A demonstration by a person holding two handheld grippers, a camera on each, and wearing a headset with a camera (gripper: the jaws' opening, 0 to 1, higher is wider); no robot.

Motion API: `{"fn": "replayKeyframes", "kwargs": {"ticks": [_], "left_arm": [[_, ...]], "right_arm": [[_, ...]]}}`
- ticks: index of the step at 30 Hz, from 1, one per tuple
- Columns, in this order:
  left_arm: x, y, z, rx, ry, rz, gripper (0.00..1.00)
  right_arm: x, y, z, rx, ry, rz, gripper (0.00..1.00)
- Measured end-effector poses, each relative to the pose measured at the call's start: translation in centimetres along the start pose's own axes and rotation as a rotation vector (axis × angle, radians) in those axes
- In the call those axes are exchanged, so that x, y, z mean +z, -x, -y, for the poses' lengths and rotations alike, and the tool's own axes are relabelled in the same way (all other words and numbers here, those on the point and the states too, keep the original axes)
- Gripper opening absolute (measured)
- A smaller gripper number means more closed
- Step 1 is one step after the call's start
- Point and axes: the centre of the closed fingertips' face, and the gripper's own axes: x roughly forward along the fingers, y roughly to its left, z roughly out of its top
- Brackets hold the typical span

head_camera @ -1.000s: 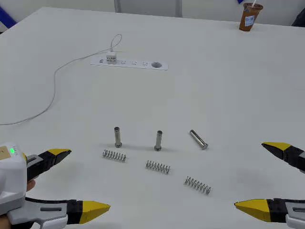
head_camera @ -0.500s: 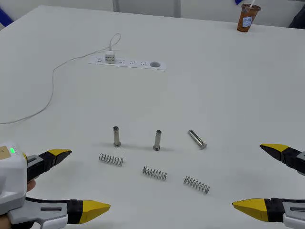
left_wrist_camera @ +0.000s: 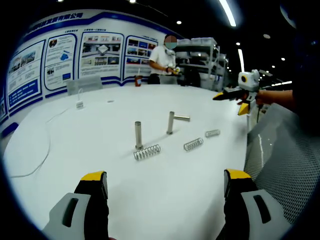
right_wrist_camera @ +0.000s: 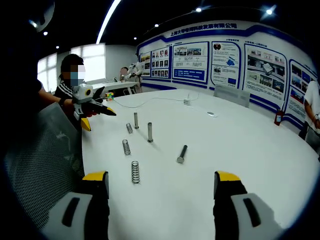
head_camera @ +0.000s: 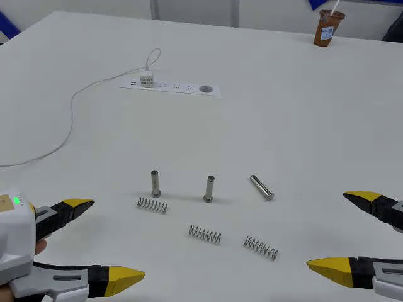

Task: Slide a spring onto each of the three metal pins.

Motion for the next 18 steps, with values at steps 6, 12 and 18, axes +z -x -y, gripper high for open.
{"fn": "replayKeyframes", "kwargs": {"ticks": [6, 12, 18], "left_arm": [[0.2, 0.1, 0.2, 0.001, 0.004, 0.006, 0.97], [0.1, 0.2, 0.4, 0.003, 0.009, 0.003, 0.95], [0.3, 0.3, 0.4, 0.007, 0.011, 0.005, 0.95]], "right_arm": [[0.5, -0.4, 0.6, -0.001, 0.006, -0.011, 0.83], [1.0, -1.5, 1.5, -0.002, 0.015, -0.038, 0.78], [1.7, -3.0, 2.3, 0.001, 0.040, -0.082, 0.69]]}}
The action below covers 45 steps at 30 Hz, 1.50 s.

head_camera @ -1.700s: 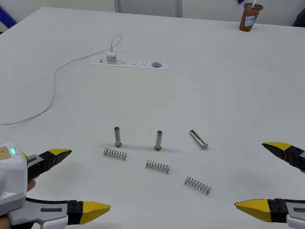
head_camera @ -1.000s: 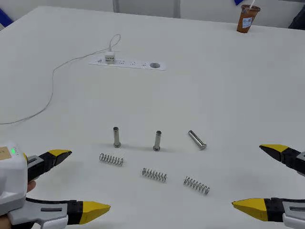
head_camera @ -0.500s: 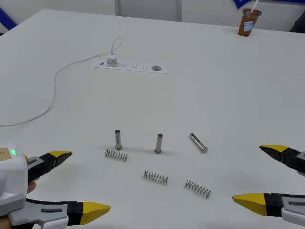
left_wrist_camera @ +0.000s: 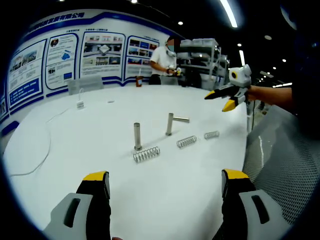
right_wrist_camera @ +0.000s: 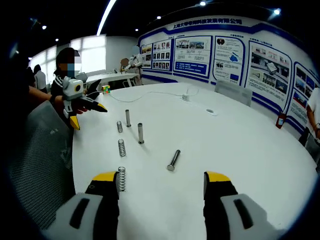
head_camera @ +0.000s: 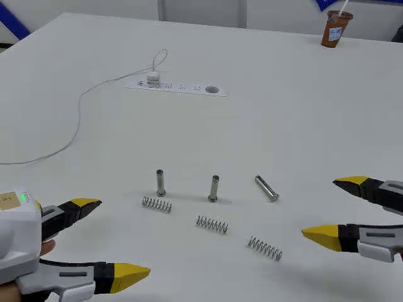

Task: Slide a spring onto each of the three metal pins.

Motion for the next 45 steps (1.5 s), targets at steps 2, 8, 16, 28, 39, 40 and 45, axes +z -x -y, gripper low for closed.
{"fn": "replayKeyframes", "kwargs": {"ticks": [2, 8, 16, 28, 39, 40, 45], "left_arm": [[0.0, 0.0, 0.0, 0.001, 0.001, 0.000, 0.94], [0.1, 0.0, 0.1, 0.001, 0.003, 0.003, 0.94], [-0.2, 0.0, 0.2, 0.001, 0.011, 0.002, 0.93], [-0.5, -0.2, 0.2, -0.009, 0.015, -0.004, 0.92], [-0.8, -0.2, 0.3, -0.014, 0.019, -0.009, 0.92], [-0.8, -0.2, 0.3, -0.015, 0.019, -0.010, 0.91], [-0.9, -0.3, 0.3, -0.017, 0.021, -0.012, 0.91]], "right_arm": [[0.7, -0.6, 0.3, 0.001, 0.004, -0.006, 0.67], [2.0, -2.8, 1.1, -0.002, 0.000, -0.038, 0.58], [2.6, -5.3, 2.4, -0.030, 0.001, -0.110, 0.43], [1.9, -8.1, 3.6, -0.061, -0.033, -0.204, 0.30], [-0.1, -10.5, 3.7, -0.071, -0.073, -0.317, 0.20], [-0.2, -10.7, 3.8, -0.073, -0.075, -0.323, 0.19], [-0.4, -11.5, 3.7, -0.079, -0.095, -0.347, 0.17]]}}
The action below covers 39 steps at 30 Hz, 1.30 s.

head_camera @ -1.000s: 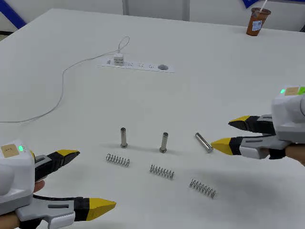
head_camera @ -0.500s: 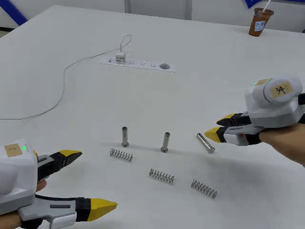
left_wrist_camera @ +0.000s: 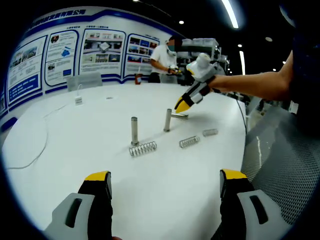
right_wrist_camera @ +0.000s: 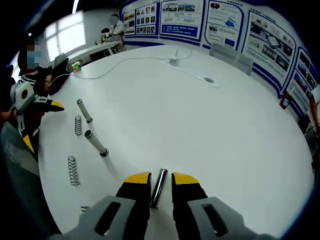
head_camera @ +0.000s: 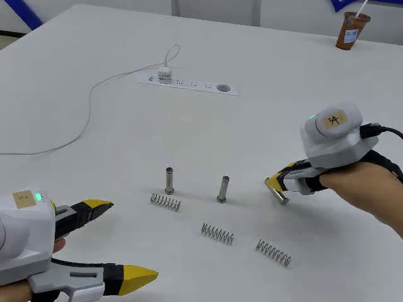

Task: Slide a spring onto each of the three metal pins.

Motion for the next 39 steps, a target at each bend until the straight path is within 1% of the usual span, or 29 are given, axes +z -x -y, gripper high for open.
{"fn": "replayKeyframes", "kwargs": {"ticks": [2, 7, 11, 22, 27, 29, 33, 39], "left_arm": [[0.0, 0.0, 0.0, 0.000, 0.001, 0.000, 0.91], [-0.1, 0.0, 0.0, -0.002, 0.001, -0.002, 0.91], [-0.2, 0.0, 0.0, -0.002, 0.001, -0.002, 0.91], [-0.2, -0.1, 0.0, -0.003, 0.002, -0.001, 0.90], [-0.2, 0.0, -0.1, -0.002, 0.003, 0.002, 0.90], [-0.2, 0.0, -0.2, -0.003, 0.002, 0.001, 0.90], [-0.1, 0.0, -0.2, -0.005, 0.006, 0.003, 0.90], [-0.1, -0.1, -0.2, -0.010, 0.001, -0.001, 0.89]], "right_arm": [[-0.1, -0.3, 0.0, -0.001, -0.011, -0.016, 0.16], [-0.1, -0.9, 0.0, -0.013, -0.032, -0.029, 0.14], [-0.4, -1.1, 0.5, -0.039, -0.055, -0.054, 0.13], [-0.6, -1.6, 0.5, -0.041, -0.104, -0.082, 0.10], [-0.9, -1.7, 0.5, -0.051, -0.096, -0.106, 0.10], [-1.0, -1.8, 0.3, -0.045, -0.095, -0.117, 0.10], [-1.0, -1.7, 0.2, -0.045, -0.092, -0.120, 0.10], [-1.1, -1.8, 0.2, -0.045, -0.087, -0.140, 0.09]]}}
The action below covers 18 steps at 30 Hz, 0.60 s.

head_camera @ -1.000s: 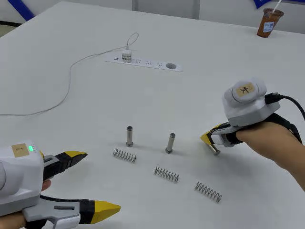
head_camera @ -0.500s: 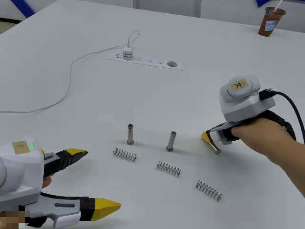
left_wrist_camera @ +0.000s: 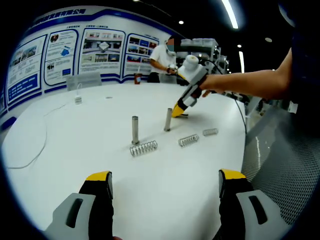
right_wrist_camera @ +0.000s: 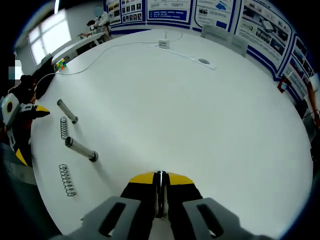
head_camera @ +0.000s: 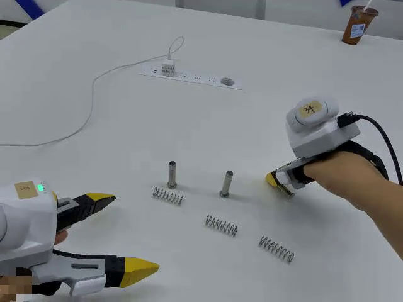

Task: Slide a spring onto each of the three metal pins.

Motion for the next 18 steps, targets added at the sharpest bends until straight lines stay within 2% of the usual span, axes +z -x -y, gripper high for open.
{"fn": "replayKeyframes", "kwargs": {"ticks": [4, 8, 12, 18], "left_arm": [[0.1, 0.0, -0.1, 0.002, -0.001, 0.001, 0.89], [0.2, 0.0, -0.1, 0.003, -0.003, 0.002, 0.89], [0.8, -0.1, 0.0, 0.002, -0.011, 0.014, 0.89], [1.3, 0.2, -0.2, 0.007, -0.020, 0.022, 0.88]], "right_arm": [[-0.1, 0.0, 0.1, -0.006, -0.009, -0.008, 0.09], [-0.1, 0.0, 0.1, -0.005, -0.017, 0.008, 0.08], [-0.1, 0.0, 0.3, -0.004, -0.028, 0.024, 0.08], [0.4, 1.5, 0.3, -0.007, -0.038, 0.059, 0.08]]}}
